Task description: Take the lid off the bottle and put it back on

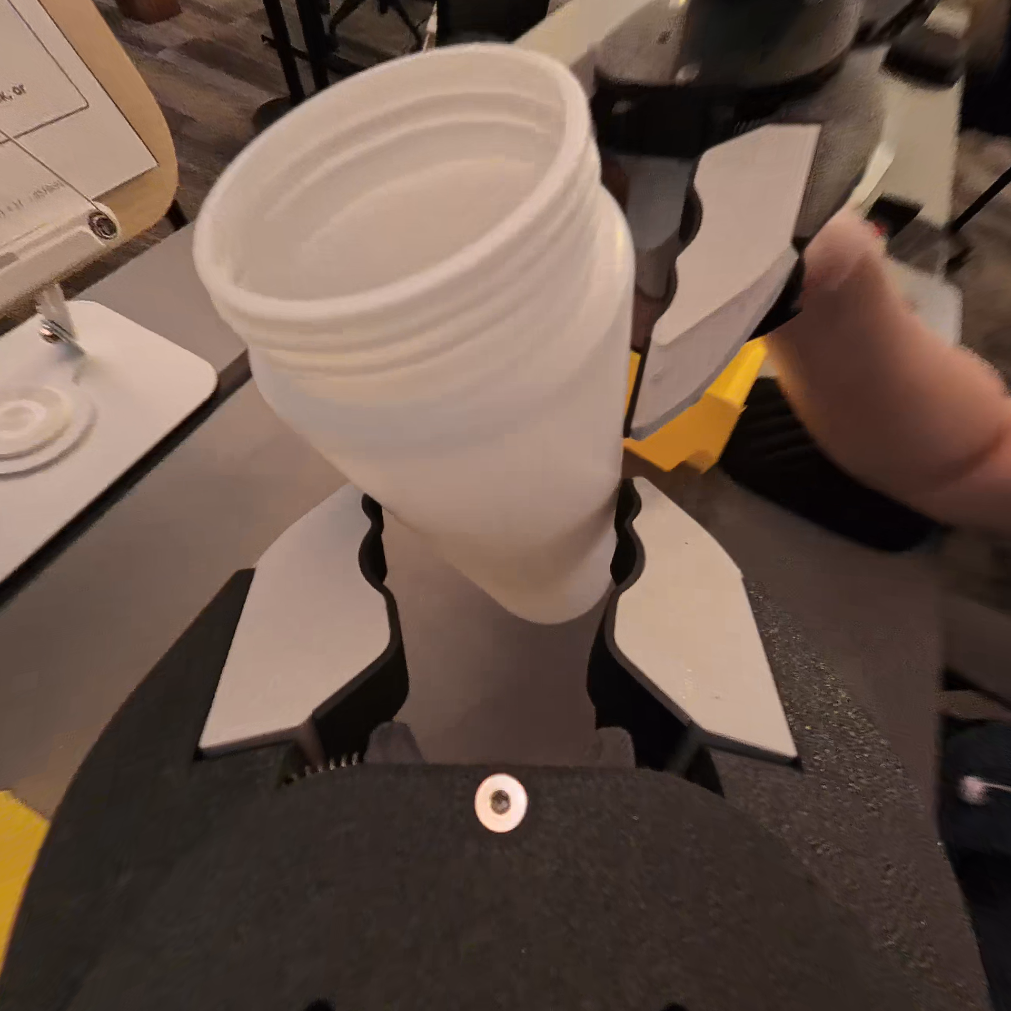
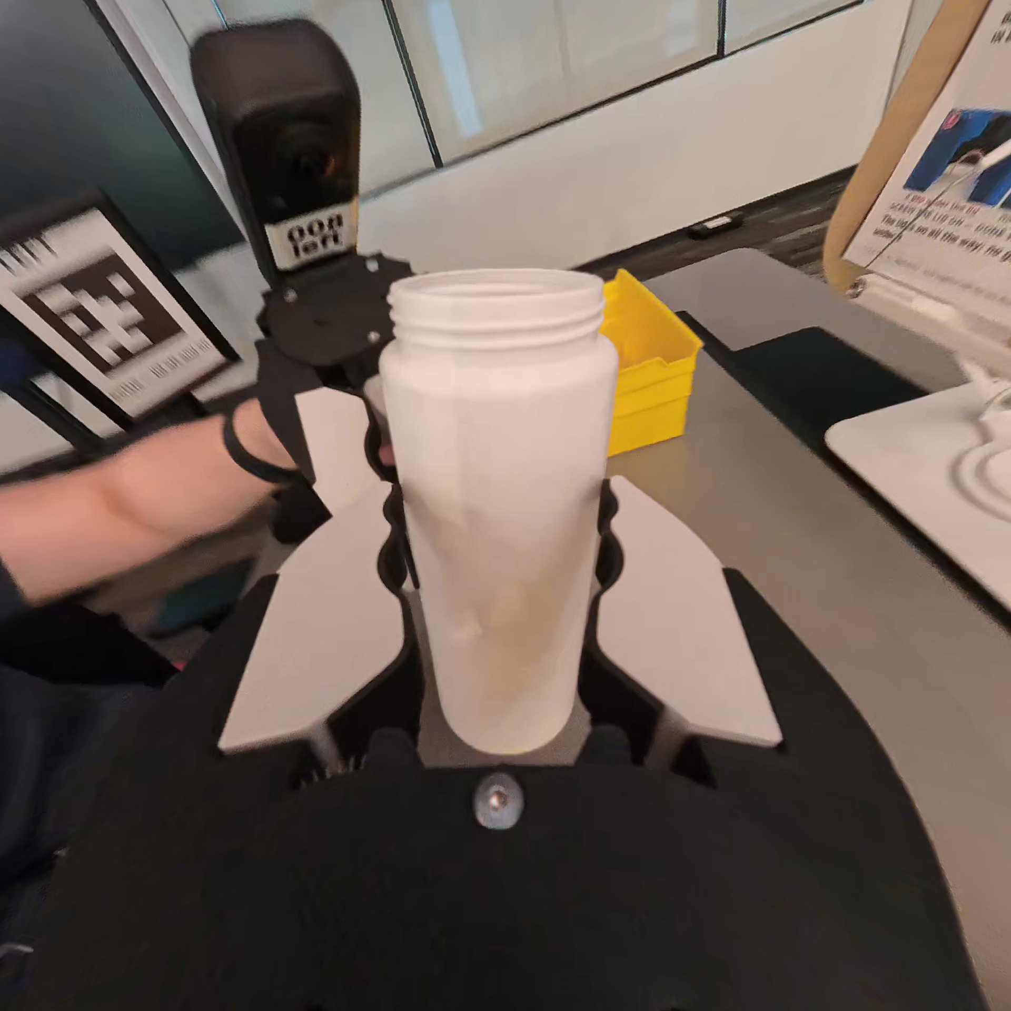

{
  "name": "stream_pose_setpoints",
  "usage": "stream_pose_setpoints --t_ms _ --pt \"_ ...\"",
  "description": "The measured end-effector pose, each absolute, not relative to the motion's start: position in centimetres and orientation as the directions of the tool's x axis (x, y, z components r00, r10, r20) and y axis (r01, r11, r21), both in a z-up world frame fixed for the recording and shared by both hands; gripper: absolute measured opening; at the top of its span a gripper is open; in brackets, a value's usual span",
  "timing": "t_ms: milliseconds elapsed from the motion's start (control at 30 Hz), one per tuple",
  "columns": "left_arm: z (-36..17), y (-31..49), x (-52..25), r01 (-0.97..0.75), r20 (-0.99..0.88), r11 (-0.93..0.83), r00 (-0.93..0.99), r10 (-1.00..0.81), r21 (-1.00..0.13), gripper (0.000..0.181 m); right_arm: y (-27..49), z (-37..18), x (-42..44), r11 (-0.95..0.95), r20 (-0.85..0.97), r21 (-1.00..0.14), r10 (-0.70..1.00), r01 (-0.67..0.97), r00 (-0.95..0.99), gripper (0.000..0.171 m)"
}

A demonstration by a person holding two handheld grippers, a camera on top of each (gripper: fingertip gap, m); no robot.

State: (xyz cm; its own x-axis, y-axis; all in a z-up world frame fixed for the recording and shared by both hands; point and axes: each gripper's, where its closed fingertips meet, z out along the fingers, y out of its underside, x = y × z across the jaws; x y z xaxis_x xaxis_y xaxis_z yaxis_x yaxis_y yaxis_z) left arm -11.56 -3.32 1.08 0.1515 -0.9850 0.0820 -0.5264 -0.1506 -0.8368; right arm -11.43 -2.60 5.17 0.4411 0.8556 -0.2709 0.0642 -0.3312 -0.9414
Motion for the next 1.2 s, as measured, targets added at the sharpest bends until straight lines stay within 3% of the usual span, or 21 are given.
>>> stream_pose_setpoints --t_ms 267,667,1200 --pt "-3.5 -1.3 -11.7 -0.650 -0.105 -0.053 0.203 -0.974 -0.758 0.082 -1.5 0.6 -11.4 -0.211 -0.015 -0.916 0.868 0.342 0.497 0.068" --pt "-5.4 -0.9 -10.5 -0.676 -0.158 -0.005 0.179 -0.971 -0.737 0.082 -1.2 -1.8 -9.9 -0.256 -0.038 -0.882 0.876 0.397 0.480 0.068" --pt "-4.7 -1.0 -9.9 -0.586 -0.100 -0.035 0.197 -0.975 -0.809 0.080 -1.2 -2.4 -9.5 -0.272 -0.046 -0.867 0.879 0.418 0.475 0.069"
